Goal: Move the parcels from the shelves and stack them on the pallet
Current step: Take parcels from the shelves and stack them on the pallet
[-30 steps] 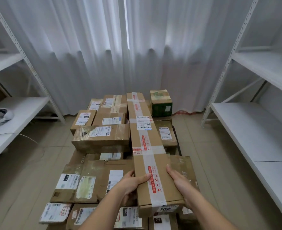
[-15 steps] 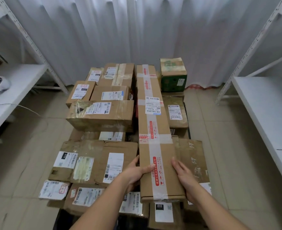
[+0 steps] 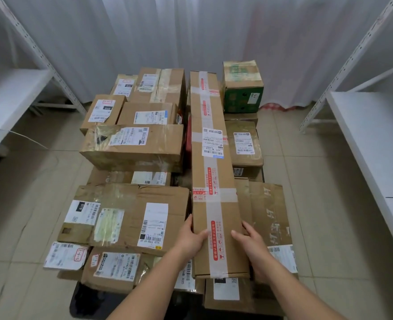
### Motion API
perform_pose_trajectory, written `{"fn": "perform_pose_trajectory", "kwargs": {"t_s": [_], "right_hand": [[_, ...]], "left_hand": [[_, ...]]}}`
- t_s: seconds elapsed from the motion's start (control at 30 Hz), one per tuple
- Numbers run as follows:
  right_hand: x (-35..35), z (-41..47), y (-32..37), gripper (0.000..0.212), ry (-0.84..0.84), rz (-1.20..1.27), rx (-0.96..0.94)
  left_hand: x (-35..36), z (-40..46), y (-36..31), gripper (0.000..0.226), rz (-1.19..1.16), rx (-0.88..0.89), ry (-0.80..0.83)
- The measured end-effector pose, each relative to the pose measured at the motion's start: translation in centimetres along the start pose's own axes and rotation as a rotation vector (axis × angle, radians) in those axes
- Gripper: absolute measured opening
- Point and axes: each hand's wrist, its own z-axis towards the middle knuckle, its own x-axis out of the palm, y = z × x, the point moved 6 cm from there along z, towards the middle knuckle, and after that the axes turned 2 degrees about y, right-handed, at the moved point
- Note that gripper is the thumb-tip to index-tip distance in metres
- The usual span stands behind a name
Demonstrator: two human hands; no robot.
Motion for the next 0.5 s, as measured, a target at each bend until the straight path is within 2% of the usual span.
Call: {"fn": "perform_pose_trajectory", "kwargs": {"t_s": [0.1, 0.33, 0.5], "right_hand": [[0.04, 0.09, -0.3, 0.062, -0.008, -0.013, 0.018], [0.13, -0.18, -0.74, 0.079, -0.02, -0.116, -0.009], [0.15, -0.1, -1.06, 0.077, -0.043, -0.154, -0.025]], "left_hand": [[-0.18, 0.05, 0.03, 0.051, 0.053, 0.006, -0.034], [0.37, 0.19, 0.56, 0.05, 0.179, 0.021, -0.076], [-0.15, 0.54, 0.57, 0.039, 0.185, 0.04, -0.152]]}}
